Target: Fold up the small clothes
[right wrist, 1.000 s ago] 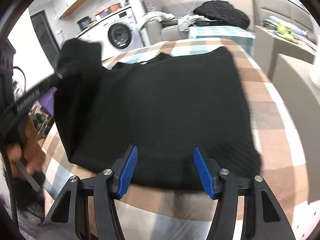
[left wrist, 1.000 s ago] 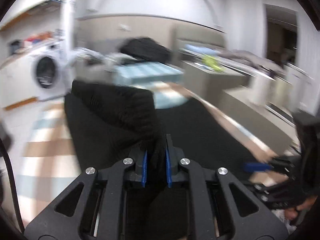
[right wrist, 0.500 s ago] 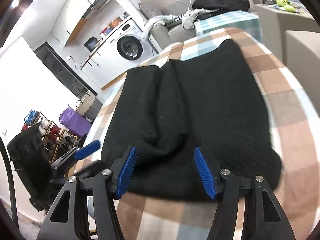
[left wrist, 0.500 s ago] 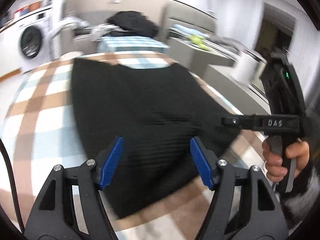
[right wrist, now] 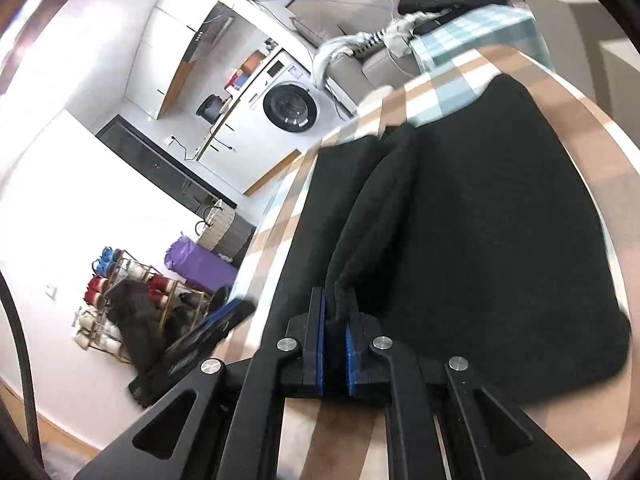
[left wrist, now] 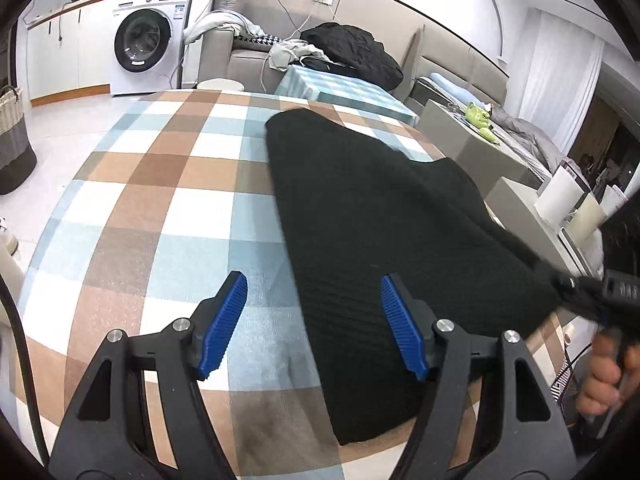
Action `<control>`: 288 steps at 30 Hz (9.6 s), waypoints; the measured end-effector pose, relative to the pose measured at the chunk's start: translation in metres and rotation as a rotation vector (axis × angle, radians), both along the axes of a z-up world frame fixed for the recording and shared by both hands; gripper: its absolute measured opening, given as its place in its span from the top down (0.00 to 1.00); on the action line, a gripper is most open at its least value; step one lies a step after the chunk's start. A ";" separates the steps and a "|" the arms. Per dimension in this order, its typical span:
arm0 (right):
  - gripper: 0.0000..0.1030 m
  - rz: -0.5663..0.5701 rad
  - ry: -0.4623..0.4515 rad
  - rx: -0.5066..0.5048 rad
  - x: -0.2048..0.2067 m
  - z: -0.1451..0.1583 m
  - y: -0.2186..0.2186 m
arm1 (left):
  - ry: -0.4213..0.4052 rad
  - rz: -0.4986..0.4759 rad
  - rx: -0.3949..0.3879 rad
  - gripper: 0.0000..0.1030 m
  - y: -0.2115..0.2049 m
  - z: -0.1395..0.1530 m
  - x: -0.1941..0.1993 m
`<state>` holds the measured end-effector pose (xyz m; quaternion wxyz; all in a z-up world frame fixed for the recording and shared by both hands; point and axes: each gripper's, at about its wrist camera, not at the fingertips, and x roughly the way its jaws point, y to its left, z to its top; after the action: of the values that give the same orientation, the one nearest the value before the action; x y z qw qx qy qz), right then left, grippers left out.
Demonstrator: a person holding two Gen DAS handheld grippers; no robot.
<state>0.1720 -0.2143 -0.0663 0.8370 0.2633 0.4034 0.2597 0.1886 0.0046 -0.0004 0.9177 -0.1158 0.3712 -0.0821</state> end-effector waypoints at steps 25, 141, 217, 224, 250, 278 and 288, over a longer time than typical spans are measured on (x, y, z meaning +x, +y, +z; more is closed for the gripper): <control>0.95 -0.138 -0.029 -0.368 0.092 -0.008 0.016 | 0.102 -0.159 0.101 0.35 -0.058 -0.037 0.005; 0.90 -0.083 0.057 -0.305 0.180 -0.014 0.012 | 0.118 -0.143 0.063 0.33 -0.049 -0.038 0.020; 0.58 -0.035 0.075 -0.157 0.025 -0.032 -0.035 | 0.130 -0.210 0.089 0.33 -0.064 -0.045 0.018; 0.57 0.034 0.105 -0.134 0.093 -0.038 -0.017 | 0.126 -0.197 0.097 0.33 -0.062 -0.044 0.019; 0.64 -0.015 0.111 -0.226 0.118 -0.030 -0.044 | 0.133 -0.179 0.079 0.33 -0.060 -0.045 0.023; 0.75 -0.007 0.103 -0.228 0.104 -0.032 -0.047 | 0.125 -0.200 0.083 0.33 -0.064 -0.044 0.027; 0.90 -0.048 -0.106 -0.381 0.101 0.024 -0.031 | 0.102 -0.191 0.083 0.33 -0.063 -0.035 0.032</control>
<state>0.2728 -0.2453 -0.0427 0.8977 0.0955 0.3941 0.1722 0.2202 -0.0583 -0.0356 0.8896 -0.0457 0.4298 -0.1475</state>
